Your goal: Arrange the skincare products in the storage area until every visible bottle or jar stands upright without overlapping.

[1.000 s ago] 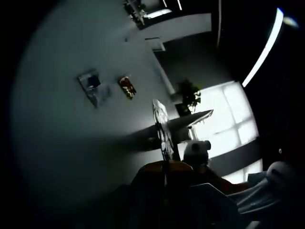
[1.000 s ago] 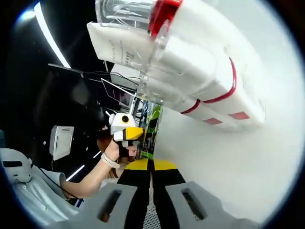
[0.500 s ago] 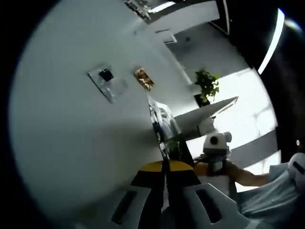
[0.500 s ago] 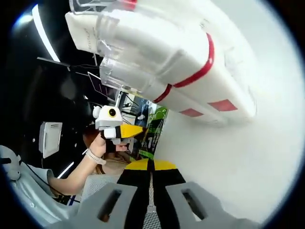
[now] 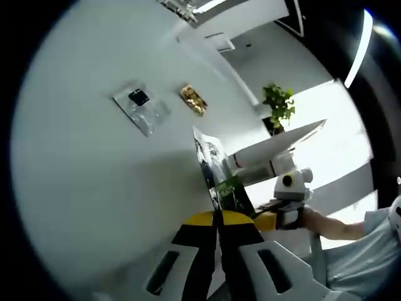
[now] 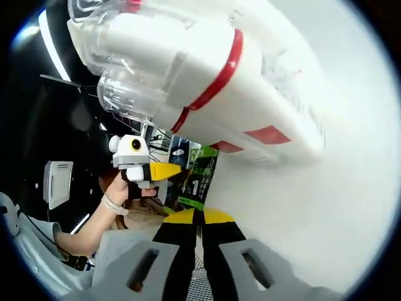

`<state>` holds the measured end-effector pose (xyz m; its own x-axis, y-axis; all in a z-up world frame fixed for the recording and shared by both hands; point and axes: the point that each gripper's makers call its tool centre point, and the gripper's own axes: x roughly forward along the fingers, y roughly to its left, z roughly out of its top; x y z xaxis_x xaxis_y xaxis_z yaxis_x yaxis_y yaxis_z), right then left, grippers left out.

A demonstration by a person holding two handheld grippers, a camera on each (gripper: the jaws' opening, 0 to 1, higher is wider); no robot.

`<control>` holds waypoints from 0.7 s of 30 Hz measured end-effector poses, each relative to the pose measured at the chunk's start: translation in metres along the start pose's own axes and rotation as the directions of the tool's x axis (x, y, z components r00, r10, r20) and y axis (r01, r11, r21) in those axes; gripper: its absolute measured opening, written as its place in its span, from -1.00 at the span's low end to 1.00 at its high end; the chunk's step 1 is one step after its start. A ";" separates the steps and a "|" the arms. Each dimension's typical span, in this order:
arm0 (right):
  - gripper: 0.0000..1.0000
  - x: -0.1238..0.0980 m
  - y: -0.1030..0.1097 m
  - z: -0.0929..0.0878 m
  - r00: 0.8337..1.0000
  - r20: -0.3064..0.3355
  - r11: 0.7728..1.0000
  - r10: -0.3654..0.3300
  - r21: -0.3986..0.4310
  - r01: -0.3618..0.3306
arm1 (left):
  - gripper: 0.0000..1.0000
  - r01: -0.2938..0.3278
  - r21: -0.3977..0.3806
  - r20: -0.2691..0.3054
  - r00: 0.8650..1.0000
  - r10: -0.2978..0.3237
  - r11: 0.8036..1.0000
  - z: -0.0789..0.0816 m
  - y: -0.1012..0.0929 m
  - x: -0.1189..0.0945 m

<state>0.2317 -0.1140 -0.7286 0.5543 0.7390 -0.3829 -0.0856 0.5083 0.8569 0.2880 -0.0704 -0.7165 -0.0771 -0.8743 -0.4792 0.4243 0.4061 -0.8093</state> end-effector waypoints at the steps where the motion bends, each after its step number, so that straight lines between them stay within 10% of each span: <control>1: -0.93 0.000 0.000 0.000 1.000 -0.003 1.000 -0.004 -0.004 0.004 | -1.00 0.001 0.000 0.000 1.000 -0.001 1.000 0.001 0.000 0.000; 14: -0.83 -0.011 -0.015 0.004 0.994 0.006 0.987 -0.110 -0.116 0.110 | -1.00 0.001 -0.003 -0.001 1.000 -0.001 1.000 0.004 0.001 0.003; 21: -0.80 -0.013 -0.012 0.012 0.979 0.010 0.893 -0.204 -0.407 0.190 | -1.00 -0.029 -0.005 -0.004 1.000 0.029 1.000 0.005 0.010 0.005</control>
<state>0.2351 -0.1351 -0.7301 0.5684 0.6154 -0.5461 -0.3083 0.7747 0.5521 0.2960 -0.0719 -0.7249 -0.0689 -0.8611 -0.5038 0.4217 0.4325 -0.7969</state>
